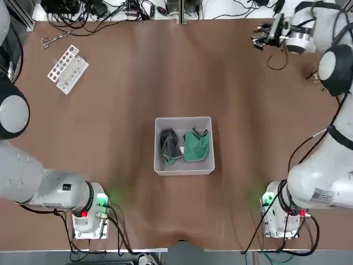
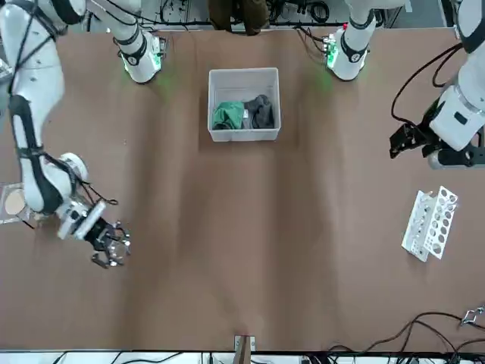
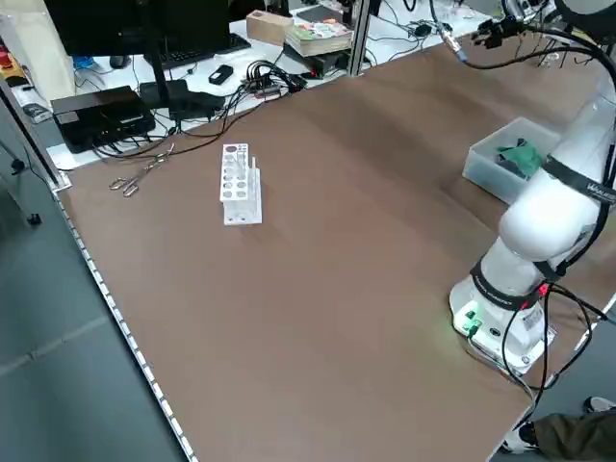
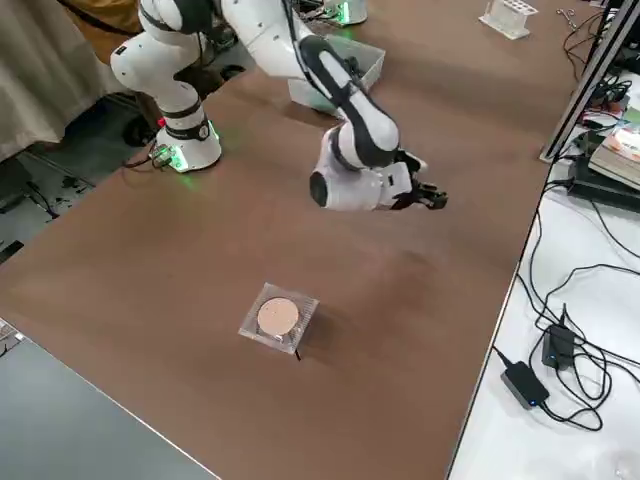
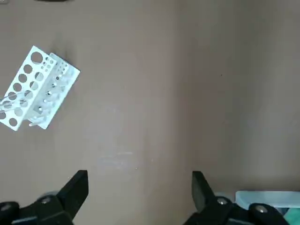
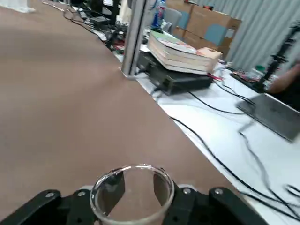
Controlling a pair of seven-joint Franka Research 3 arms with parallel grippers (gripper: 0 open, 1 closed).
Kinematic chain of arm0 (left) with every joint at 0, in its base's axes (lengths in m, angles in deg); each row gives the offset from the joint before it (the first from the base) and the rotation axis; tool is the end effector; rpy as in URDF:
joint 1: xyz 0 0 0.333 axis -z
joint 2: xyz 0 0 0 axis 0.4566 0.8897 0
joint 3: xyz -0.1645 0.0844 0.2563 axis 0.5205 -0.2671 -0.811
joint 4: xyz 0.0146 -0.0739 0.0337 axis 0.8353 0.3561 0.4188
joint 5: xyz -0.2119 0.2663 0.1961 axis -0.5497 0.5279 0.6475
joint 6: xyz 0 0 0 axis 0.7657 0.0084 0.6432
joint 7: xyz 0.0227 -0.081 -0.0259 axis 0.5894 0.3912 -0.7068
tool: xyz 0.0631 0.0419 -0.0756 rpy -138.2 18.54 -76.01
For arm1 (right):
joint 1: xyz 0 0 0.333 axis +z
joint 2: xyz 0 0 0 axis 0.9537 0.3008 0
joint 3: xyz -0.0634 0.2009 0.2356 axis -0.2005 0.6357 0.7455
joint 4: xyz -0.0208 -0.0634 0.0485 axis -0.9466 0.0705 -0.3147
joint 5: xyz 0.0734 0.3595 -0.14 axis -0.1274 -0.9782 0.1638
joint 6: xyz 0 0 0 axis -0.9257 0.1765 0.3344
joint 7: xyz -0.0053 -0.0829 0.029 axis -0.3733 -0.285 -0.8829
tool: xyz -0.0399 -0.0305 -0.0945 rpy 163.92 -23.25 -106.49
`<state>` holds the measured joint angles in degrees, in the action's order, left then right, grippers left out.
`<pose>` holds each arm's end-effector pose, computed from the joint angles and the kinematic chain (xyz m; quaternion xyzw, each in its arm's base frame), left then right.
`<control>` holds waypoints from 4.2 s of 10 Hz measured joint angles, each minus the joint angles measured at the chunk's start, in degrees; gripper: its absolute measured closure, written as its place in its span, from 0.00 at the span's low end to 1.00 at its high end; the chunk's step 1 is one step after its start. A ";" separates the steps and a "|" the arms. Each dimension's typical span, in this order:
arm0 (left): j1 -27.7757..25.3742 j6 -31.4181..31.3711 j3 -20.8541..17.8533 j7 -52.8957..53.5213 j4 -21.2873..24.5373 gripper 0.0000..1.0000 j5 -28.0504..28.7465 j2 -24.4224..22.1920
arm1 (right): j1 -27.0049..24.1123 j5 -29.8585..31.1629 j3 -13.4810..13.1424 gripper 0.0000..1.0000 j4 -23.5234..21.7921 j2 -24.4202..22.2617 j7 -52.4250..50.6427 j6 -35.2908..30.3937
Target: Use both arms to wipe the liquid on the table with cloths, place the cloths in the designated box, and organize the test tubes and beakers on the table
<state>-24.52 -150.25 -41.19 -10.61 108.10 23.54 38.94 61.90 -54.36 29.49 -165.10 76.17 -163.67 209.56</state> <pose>0.5749 -0.0723 0.5994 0.9998 0.0122 0.0155 0.0103 0.6535 -0.0821 0.2188 -0.6991 -0.4816 -0.5102 0.1379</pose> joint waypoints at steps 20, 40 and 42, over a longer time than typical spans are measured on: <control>0.09 -1.20 0.20 0.00 0.15 0.02 0.00 0.00 | -39.38 34.43 1.16 0.59 21.17 6.49 22.39 -39.87; 0.20 -1.31 0.36 0.00 0.14 0.01 -0.01 0.00 | -44.58 34.93 2.60 0.00 32.01 17.30 22.37 -45.35; 0.18 -1.32 0.36 0.00 0.13 0.01 -0.01 0.00 | -46.18 38.80 2.74 0.00 33.40 16.77 25.27 -47.15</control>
<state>-24.34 -151.56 -40.83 -10.61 108.23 23.53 38.93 15.72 -15.57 32.23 -131.69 92.94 -138.40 162.41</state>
